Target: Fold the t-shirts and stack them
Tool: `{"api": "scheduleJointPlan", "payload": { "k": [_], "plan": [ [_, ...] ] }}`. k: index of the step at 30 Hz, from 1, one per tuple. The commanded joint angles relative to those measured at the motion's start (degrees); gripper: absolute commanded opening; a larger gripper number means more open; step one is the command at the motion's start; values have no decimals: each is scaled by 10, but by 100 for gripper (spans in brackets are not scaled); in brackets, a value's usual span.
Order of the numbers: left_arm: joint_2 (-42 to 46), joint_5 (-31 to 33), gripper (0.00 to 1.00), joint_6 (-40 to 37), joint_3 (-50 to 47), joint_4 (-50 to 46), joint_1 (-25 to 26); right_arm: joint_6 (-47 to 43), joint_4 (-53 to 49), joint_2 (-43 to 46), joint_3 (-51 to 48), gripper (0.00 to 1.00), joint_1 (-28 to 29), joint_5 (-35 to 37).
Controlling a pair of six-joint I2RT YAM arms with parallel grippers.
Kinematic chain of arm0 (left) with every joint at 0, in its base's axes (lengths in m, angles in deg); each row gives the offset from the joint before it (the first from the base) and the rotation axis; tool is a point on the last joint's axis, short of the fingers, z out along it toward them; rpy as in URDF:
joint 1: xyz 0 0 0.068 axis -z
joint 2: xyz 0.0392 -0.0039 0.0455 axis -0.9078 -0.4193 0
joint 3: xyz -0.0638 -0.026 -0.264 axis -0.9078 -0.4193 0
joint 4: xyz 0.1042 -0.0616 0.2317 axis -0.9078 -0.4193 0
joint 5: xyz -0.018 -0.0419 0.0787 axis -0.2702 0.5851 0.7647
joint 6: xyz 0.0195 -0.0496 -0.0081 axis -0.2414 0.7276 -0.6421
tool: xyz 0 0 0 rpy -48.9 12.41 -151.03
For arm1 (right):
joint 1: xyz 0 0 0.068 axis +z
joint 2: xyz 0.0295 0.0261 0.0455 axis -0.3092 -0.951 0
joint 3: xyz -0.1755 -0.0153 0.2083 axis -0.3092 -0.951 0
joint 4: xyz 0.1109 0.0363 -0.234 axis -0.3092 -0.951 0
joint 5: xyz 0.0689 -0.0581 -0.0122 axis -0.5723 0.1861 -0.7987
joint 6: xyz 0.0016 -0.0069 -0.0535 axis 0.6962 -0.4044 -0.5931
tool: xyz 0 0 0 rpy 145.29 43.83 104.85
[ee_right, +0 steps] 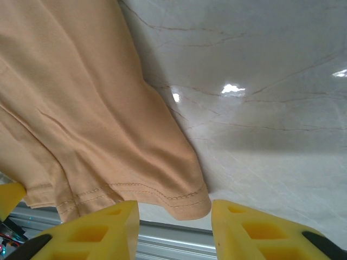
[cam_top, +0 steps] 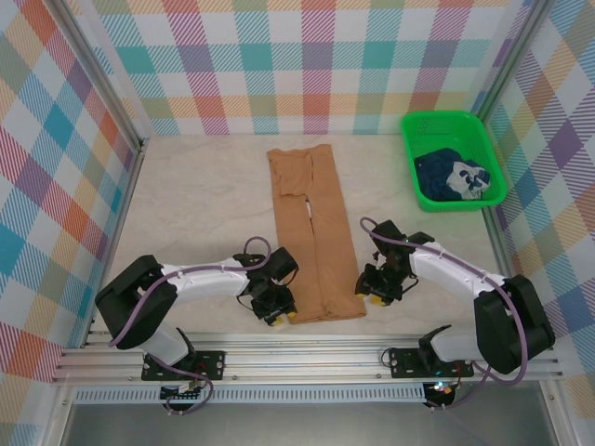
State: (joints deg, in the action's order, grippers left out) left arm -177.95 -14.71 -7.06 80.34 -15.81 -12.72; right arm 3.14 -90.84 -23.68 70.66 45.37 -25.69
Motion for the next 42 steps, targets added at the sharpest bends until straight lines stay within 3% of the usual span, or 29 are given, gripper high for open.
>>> {"api": "scheduleJointPlan", "payload": {
  "k": [1, 6, 11, 19, 23, 27, 34, 38, 42],
  "plan": [
    [-22, -9, 27, 23, 2, 81, 21, -5, -14, 10, -13, 40, -3, -11],
    [-30, 0, 15, 10, 28, 67, 21, 11, 4, 13, -46, 41, -2, -35],
    [-26, 10, 12, 13, 25, 64, 21, 32, 54, -9, -61, 41, 3, -64],
    [-7, 13, 23, -9, 43, 31, 20, 54, 85, -58, -56, 27, 12, -69],
    [15, 17, 33, -24, 53, -16, 18, 67, 94, -55, -67, 14, 14, -73],
    [31, -8, 34, -11, 34, -10, 18, 82, 94, -40, -69, 7, 17, -79],
    [18, -19, 34, 2, 12, -6, 21, 95, 86, -30, -69, 2, 28, -89],
    [2, -7, 35, -16, 27, -64, 27, 96, 81, -32, -70, 1, 35, -88],
    [9, -11, 37, 12, 4, -14, 28, 102, 86, -33, -71, 0, 41, -92]
  ]
}}
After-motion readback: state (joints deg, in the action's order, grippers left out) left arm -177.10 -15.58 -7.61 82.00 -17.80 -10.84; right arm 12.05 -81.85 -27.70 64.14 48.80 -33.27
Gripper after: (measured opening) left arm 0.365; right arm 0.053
